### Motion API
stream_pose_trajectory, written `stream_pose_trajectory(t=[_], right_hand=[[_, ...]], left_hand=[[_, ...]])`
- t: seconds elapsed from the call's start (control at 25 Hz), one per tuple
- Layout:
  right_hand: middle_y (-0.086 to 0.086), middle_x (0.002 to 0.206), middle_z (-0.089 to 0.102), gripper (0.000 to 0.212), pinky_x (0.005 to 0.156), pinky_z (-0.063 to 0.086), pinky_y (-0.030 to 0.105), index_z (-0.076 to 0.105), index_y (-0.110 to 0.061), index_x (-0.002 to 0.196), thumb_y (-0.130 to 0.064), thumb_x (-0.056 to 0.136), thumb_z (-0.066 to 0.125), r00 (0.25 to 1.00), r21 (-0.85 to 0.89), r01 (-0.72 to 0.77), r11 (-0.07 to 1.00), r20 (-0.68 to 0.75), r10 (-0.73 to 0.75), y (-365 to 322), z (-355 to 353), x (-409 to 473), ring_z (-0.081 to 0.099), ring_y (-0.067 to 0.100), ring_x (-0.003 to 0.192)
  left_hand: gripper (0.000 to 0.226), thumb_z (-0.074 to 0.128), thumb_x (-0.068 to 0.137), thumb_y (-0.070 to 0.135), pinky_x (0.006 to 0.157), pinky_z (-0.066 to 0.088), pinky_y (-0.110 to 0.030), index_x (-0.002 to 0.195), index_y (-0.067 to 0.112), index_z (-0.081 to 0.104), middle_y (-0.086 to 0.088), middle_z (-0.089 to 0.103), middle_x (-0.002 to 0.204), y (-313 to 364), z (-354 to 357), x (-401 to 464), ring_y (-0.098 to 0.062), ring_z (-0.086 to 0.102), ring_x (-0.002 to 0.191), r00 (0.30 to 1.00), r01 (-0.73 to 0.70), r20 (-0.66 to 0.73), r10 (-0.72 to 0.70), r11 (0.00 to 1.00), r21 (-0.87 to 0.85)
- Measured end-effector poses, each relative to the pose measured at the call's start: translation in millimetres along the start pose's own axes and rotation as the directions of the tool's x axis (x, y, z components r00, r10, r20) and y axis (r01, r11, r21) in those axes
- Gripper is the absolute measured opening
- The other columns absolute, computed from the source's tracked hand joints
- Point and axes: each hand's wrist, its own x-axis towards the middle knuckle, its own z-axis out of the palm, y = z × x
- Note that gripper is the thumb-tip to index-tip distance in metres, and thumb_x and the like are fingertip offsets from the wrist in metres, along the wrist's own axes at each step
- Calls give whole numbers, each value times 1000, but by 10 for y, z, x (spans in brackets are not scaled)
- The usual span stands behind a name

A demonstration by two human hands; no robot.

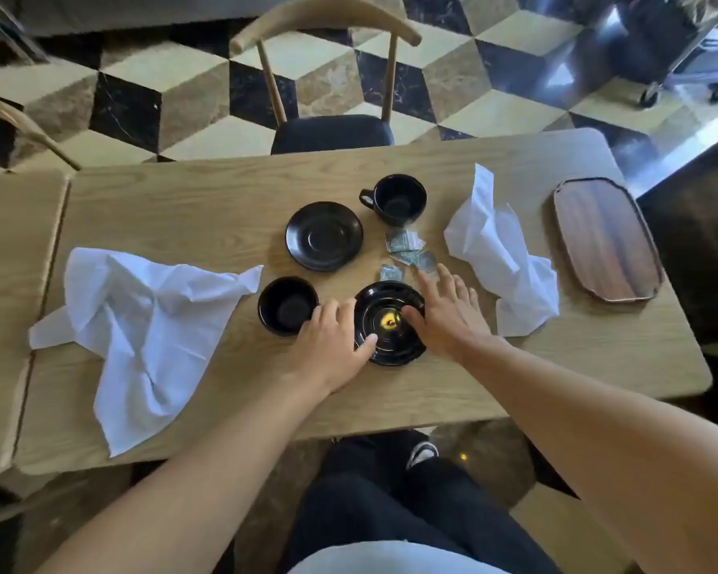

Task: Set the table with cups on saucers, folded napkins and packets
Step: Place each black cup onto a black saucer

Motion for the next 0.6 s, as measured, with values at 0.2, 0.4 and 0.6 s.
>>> stream_pose_trajectory(t=[0.2, 0.4, 0.6], right_hand=[[11, 144, 30, 65, 104, 40, 49, 28, -21, 150, -40, 94, 54, 989, 161, -145, 976, 5, 146, -22, 232, 52, 36, 36, 127], [12, 144, 28, 68, 108, 40, 47, 24, -18, 155, -31, 94, 53, 980, 242, -196, 950, 79, 182, 17, 302, 119, 34, 33, 127], [12, 132, 38, 53, 103, 33, 35, 39, -15, 148, -17, 95, 48, 982, 368, -186, 911, 50, 180, 44, 414, 135, 36, 30, 123]], left_hand=[[47, 55, 95, 33, 93, 48, -39, 138, 12, 53, -7, 60, 126, -45, 172, 134, -28, 56, 117, 983, 183, 82, -167, 944, -273], [8, 56, 93, 27, 82, 49, -34, 97, 33, 59, 9, 64, 88, -3, 227, 196, -19, 61, 92, 900, 436, 233, -369, 744, -506], [57, 58, 91, 21, 97, 55, -43, 146, 12, 48, 8, 66, 104, 21, 362, 263, -20, 68, 99, 785, 592, 366, -500, 431, -681]])
